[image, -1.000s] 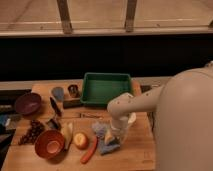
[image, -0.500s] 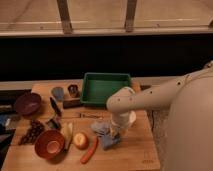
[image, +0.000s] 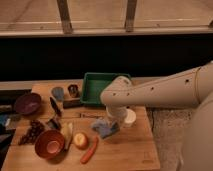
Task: Place sponge in purple bowl
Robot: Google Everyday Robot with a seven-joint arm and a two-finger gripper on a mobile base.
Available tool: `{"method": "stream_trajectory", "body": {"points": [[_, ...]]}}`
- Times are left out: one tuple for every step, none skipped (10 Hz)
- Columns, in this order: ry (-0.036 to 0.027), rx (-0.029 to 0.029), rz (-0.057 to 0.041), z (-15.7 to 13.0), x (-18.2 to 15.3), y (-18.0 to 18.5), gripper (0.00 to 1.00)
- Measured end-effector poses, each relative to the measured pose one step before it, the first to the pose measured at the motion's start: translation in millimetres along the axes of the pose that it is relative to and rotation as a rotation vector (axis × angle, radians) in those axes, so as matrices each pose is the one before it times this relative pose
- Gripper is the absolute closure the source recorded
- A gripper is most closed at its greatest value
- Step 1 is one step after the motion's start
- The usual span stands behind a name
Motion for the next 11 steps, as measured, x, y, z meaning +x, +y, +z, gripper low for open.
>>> {"method": "stream_trajectory", "body": {"points": [[-0.03949, 0.00942, -0.01144, -17.99, -8.39, 3.97, 1.0], [-0.04422, 0.00847, -0.01568, -18.15, -11.74, 8.24, 1.0], [-0.03954, 0.01251, -0.01388, -16.14, -12.23, 7.47, 1.0], [-0.03418, 0.01395, -0.01204, -14.47, -13.4, 5.79, 1.0], [-0.04699, 0.00585, -0.00449, -17.61, -23.44, 3.79, 1.0], [-0.03372, 0.00393, 0.0029, -8.71, -22.19, -2.13, 1.0], [-0.04825, -0.01033, 0.00481, -3.3, -33.01, -1.58, 1.0], [-0.02837, -0.02357, -0.00106, 0.24, -20.23, 5.33, 1.0], [-0.02467, -0.0331, -0.00705, 1.14, -22.29, 9.93, 1.0], [-0.00997, -0.01697, -0.00439, 1.93, -11.72, 5.53, 1.0], [-0.01161, -0.01619, -0.00253, 1.73, -12.26, 4.4, 1.0]]}}
